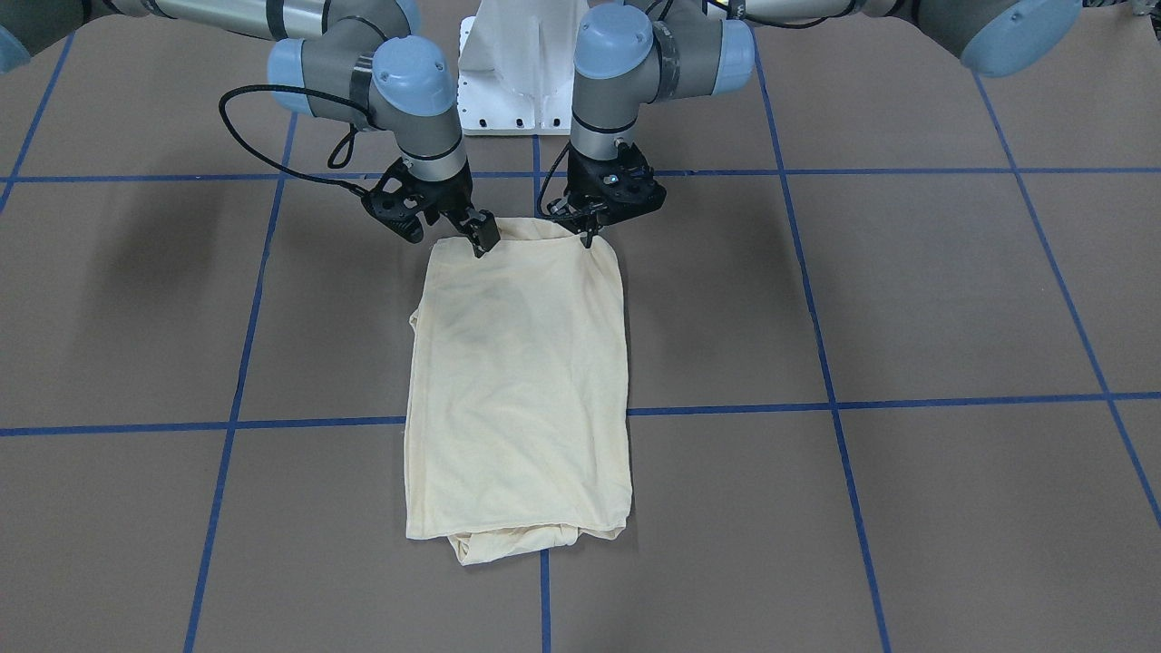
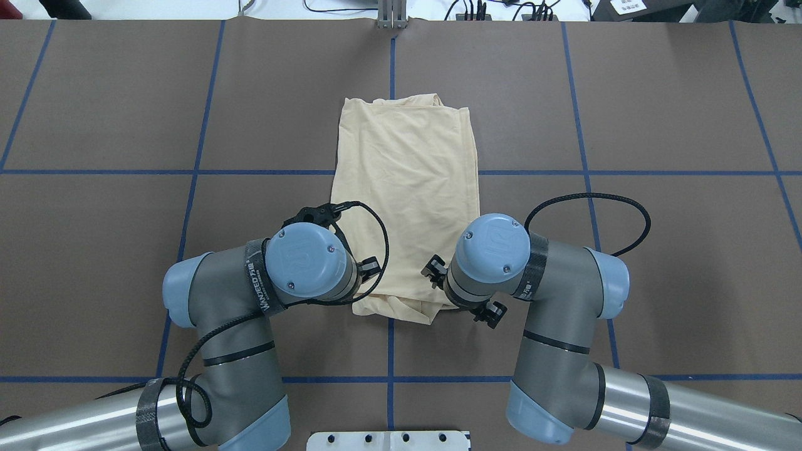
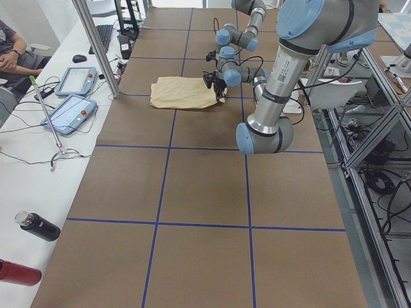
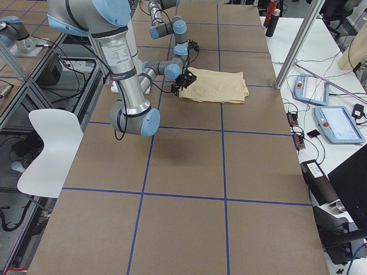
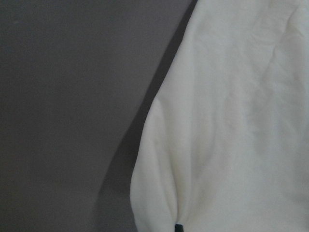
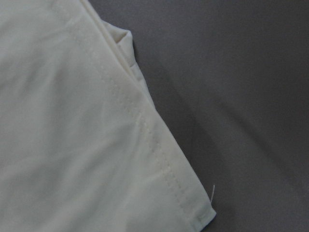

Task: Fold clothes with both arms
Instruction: 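Lower the right gripper onto the shirt's near edge beside the left gripper, then pinch the shirt's near edge with both grippers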

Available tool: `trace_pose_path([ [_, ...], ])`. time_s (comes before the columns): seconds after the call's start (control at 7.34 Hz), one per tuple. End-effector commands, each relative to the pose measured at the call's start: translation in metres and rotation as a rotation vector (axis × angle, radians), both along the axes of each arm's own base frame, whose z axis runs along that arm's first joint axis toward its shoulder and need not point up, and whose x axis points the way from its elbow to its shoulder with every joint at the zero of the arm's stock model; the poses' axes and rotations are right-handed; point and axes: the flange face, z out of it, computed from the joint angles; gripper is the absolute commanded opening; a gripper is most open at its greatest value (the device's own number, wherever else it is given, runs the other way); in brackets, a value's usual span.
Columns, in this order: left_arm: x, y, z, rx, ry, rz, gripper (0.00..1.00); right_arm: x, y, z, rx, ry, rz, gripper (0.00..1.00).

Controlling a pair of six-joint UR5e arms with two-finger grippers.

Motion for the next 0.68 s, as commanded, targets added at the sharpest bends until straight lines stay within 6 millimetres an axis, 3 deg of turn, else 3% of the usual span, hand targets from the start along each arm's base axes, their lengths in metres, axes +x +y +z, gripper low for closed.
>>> trace_pose_path([
  [0.0,0.0,0.0,0.001,-0.002,-0.002,-0.001,0.0,0.0,-0.007,-0.003,0.01,-0.002,0.002,1.0],
  [0.27,-0.001,0.0,-0.001,-0.001,0.002,-0.002,0.0,-0.005,-0.009,-0.002,0.019,0.004,-0.01,1.0],
  [0.54,-0.001,0.0,0.0,-0.002,0.001,-0.002,0.0,-0.024,-0.016,-0.004,0.012,0.021,-0.012,1.0],
])
